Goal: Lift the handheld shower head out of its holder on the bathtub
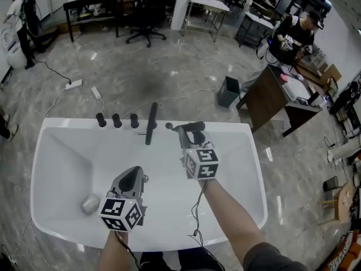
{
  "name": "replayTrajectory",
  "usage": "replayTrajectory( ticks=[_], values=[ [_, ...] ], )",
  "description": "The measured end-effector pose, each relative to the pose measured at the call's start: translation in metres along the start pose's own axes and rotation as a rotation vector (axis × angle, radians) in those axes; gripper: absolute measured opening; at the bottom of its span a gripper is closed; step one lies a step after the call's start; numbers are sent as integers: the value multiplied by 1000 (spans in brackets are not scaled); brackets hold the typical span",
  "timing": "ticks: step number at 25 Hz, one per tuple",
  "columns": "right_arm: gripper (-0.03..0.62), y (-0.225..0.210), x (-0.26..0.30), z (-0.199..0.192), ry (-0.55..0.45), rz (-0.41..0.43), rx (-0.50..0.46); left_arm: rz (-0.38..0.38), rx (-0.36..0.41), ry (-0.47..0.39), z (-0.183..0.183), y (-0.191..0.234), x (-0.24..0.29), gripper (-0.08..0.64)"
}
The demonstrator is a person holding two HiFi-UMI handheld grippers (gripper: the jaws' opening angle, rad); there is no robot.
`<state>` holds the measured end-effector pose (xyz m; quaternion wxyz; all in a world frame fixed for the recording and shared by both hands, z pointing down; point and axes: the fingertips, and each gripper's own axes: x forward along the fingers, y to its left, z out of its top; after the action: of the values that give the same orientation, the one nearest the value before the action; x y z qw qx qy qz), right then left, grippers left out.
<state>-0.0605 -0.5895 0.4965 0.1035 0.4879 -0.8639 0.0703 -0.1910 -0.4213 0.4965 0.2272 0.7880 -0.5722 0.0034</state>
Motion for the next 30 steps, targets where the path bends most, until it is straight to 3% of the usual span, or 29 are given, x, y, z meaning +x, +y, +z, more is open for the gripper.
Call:
replayTrajectory(
  ticks=[13, 21, 30],
  values=[
    [140, 45, -115, 41, -76, -80, 28, -67, 31, 3, 21, -5, -71, 15],
    [140, 80, -185, 40, -96, -99, -14, -148, 55, 38, 3, -24, -93, 15],
    [140, 108, -249, 14, -100, -39, -16, -103, 65, 7, -2, -62, -134, 15]
  ],
)
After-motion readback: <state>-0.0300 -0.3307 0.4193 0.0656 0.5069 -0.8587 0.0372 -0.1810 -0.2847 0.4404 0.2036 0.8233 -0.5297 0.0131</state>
